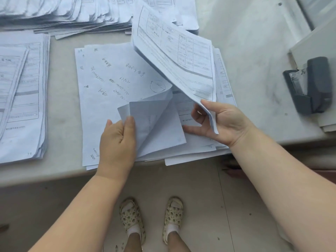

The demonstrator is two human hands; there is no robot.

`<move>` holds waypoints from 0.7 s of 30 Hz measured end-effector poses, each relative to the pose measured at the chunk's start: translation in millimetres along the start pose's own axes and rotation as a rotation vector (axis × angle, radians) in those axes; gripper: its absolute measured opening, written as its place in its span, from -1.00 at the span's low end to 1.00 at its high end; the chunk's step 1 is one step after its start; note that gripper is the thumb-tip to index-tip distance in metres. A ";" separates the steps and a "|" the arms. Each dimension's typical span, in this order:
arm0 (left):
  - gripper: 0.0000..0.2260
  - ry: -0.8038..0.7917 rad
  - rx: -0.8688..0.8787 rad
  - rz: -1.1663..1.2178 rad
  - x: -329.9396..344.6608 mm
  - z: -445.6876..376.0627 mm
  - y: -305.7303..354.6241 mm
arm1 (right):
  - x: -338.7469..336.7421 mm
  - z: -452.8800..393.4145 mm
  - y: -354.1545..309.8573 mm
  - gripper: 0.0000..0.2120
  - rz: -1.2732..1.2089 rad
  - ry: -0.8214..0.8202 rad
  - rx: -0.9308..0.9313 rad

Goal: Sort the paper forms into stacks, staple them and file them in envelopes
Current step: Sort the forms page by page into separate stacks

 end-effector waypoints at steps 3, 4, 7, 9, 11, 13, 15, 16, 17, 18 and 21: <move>-0.63 -0.057 0.035 -0.006 0.7 -1.9 -6.7 | 2.2 -2.6 2.5 -0.80 0.025 -0.021 0.012; -0.63 -0.075 0.037 0.002 0.4 -2.4 -8.2 | 4.1 -3.7 3.4 -0.80 0.037 -0.025 0.019; -0.62 -0.115 0.041 0.016 -1.3 -3.1 -13.7 | 11.1 -6.4 5.5 -0.80 0.052 -0.030 0.030; -0.61 -0.128 0.043 0.023 -1.1 -3.8 -17.1 | 14.7 -7.1 5.3 -0.80 0.045 -0.027 0.027; -0.57 -0.141 0.060 0.020 0.4 -3.5 -19.8 | 18.4 -6.9 4.6 -0.80 0.045 -0.036 0.018; -0.54 -0.194 0.132 -0.046 1.1 -2.1 -17.8 | 23.3 -7.0 3.9 -0.81 0.061 -0.042 -0.001; -0.63 -0.235 0.213 -0.095 0.3 0.0 -15.9 | 30.0 -7.5 3.1 -0.78 0.104 -0.031 -0.037; -0.72 -0.249 0.241 -0.092 -0.4 0.8 -15.4 | 33.8 -8.3 2.8 -0.73 0.117 -0.027 -0.063; -0.78 -0.269 0.266 -0.088 -1.1 1.4 -14.7 | 38.0 -8.8 2.4 -0.70 0.121 -0.015 -0.097; -0.77 -0.288 0.290 -0.093 -1.1 2.4 -14.4 | 42.6 -8.6 2.8 -0.69 0.121 0.001 -0.132; -0.66 -0.315 0.315 -0.147 -0.8 3.9 -14.5 | 56.0 -6.9 6.1 -0.75 0.150 0.029 -0.186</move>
Point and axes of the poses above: each hand's wrist, its own z-axis away from the middle knuckle, its own x-axis out of the palm, y = z × x, the point moved 3 cm from there along -z, towards the middle knuckle, and after that the axes turned 14 degrees about x, right-handed, at the moved point
